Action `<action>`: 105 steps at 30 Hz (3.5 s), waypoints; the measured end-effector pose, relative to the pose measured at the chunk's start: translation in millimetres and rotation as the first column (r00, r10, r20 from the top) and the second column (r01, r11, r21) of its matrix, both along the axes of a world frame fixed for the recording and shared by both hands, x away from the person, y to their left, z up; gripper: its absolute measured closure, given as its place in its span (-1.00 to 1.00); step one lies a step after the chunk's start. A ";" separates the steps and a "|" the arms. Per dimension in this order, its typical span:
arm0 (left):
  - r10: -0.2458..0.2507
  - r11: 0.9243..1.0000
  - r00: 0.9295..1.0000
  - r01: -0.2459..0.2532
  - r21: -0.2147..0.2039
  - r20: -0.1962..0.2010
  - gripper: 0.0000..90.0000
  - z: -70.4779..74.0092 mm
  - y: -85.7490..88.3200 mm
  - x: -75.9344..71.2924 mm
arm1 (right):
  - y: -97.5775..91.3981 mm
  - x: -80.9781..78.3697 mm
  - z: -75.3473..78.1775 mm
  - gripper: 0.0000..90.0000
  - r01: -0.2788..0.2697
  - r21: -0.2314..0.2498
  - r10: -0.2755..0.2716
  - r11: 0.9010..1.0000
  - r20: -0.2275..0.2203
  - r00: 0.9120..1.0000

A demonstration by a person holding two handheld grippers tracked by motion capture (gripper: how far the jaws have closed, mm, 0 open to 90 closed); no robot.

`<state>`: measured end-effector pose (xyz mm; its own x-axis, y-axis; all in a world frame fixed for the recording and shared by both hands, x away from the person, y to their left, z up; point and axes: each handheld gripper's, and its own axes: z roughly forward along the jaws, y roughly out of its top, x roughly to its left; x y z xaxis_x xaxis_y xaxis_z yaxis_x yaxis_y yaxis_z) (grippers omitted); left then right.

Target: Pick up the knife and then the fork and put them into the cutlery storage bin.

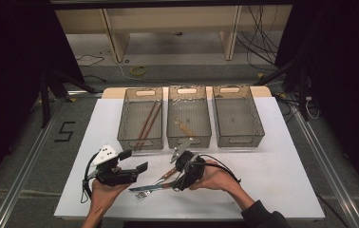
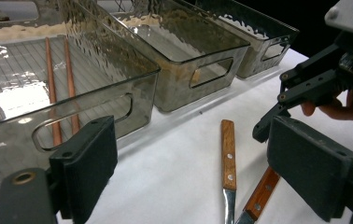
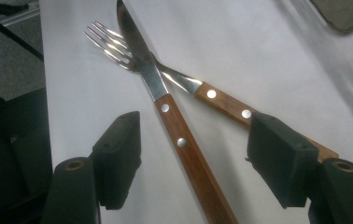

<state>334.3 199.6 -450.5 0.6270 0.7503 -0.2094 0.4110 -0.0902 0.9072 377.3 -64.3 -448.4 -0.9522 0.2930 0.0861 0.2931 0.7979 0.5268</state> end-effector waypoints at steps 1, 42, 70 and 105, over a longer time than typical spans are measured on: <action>0.002 1.000 1.000 -0.002 -0.004 0.001 -0.65 0.4 -0.2 0.4 | 0.5 0.0 -0.7 -0.20 -0.001 0.001 0.001 1.000 -0.003 1.000; -0.012 1.000 1.000 0.012 0.015 0.005 -0.65 -1.3 -0.4 -3.1 | 25.7 -3.9 -22.7 0.34 -0.106 -0.149 0.112 0.983 0.031 0.993; -0.012 1.000 1.000 0.012 0.018 0.005 -0.65 -1.4 -1.0 -3.5 | 30.4 -10.4 -23.1 0.72 -0.111 -0.209 0.122 0.972 0.038 0.992; -0.013 1.000 1.000 0.012 0.017 0.006 -0.65 -2.0 -1.2 -3.5 | -35.6 10.2 22.7 0.72 0.079 0.001 -0.079 0.997 0.037 0.996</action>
<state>330.8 198.4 -452.5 0.6376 0.7459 -0.1928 0.4042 -0.1108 0.9079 387.5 -99.9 -425.7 -0.9287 0.3674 0.0509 0.3353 0.7731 0.5384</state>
